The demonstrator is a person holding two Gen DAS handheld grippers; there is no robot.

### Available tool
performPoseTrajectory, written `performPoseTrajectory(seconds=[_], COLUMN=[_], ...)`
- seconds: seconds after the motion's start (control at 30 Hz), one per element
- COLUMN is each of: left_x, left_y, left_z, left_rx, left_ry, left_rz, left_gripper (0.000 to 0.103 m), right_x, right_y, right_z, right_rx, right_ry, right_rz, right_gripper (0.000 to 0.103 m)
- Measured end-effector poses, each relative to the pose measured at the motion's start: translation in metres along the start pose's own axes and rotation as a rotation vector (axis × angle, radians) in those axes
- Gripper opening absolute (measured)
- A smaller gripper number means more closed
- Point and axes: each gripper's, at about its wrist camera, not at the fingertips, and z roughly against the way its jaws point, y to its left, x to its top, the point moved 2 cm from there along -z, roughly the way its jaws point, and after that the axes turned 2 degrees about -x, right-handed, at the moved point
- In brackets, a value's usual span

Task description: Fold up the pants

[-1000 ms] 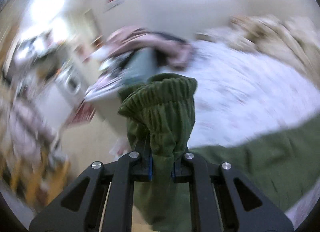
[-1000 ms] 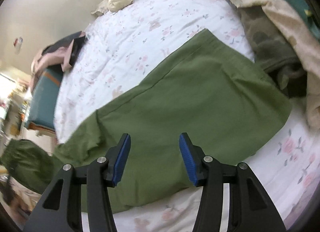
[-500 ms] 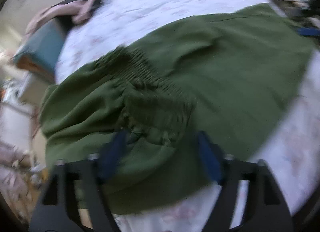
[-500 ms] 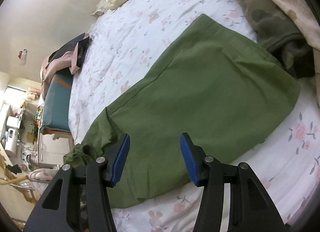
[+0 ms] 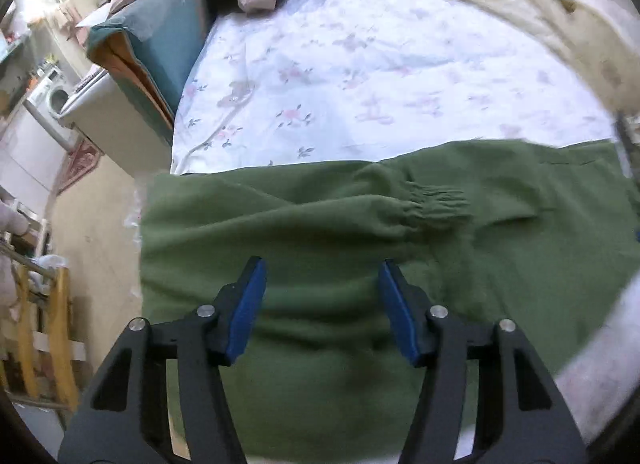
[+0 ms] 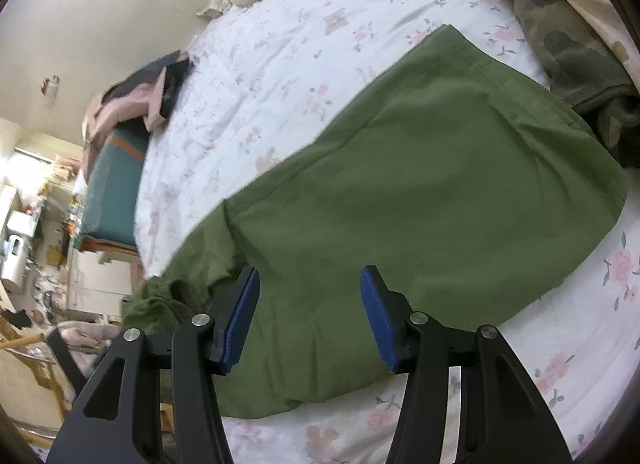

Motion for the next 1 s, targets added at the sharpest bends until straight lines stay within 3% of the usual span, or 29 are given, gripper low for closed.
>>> performPoseTrajectory(seconds=[0.17, 0.27, 0.33, 0.47, 0.5, 0.53, 0.57, 0.7, 0.83, 0.87, 0.9, 0.93, 1.0], left_x=[-0.011, -0.007, -0.006, 0.0, 0.001, 0.0, 0.0, 0.004, 0.004, 0.003, 0.002, 0.001, 0.0], left_y=[-0.017, -0.015, -0.014, -0.025, -0.027, -0.03, -0.03, -0.026, -0.023, -0.021, -0.02, -0.019, -0.014], left_z=[-0.062, -0.066, -0.054, -0.011, 0.001, 0.009, 0.017, 0.026, 0.027, 0.026, 0.026, 0.026, 0.026], left_rx=[0.037, 0.023, 0.024, -0.016, -0.027, -0.05, -0.08, -0.115, -0.116, -0.115, -0.116, -0.12, -0.144], left_ry=[0.172, 0.185, 0.196, 0.15, 0.119, 0.097, 0.069, 0.019, 0.011, 0.01, 0.012, 0.015, 0.019], left_rz=[0.004, 0.019, 0.02, 0.045, 0.04, 0.045, 0.062, 0.105, 0.102, 0.105, 0.113, 0.122, 0.143], left_gripper=[0.055, 0.055, 0.055, 0.055, 0.061, 0.074, 0.078, 0.08, 0.08, 0.08, 0.08, 0.08, 0.08], right_x=[-0.008, -0.014, -0.02, -0.031, -0.031, -0.029, -0.026, -0.002, 0.013, 0.016, 0.02, 0.021, 0.022], right_y=[-0.023, -0.048, -0.073, -0.122, -0.134, -0.14, -0.144, -0.146, -0.154, -0.154, -0.153, -0.152, -0.145], right_z=[0.009, 0.03, 0.04, 0.037, 0.035, 0.034, 0.032, 0.033, 0.031, 0.031, 0.032, 0.031, 0.032], right_rx=[-0.028, -0.052, -0.053, -0.09, -0.093, -0.086, -0.075, -0.172, -0.157, -0.153, -0.135, -0.113, -0.081], right_ry=[-0.026, -0.108, -0.141, -0.142, -0.143, -0.146, -0.152, -0.244, -0.331, -0.343, -0.363, -0.369, -0.38], right_rz=[-0.012, -0.065, -0.168, -0.373, -0.423, -0.451, -0.471, -0.403, -0.415, -0.4, -0.385, -0.385, -0.368], right_gripper=[0.054, 0.055, 0.06, 0.063, 0.063, 0.063, 0.063, 0.063, 0.064, 0.062, 0.054, 0.034, 0.008])
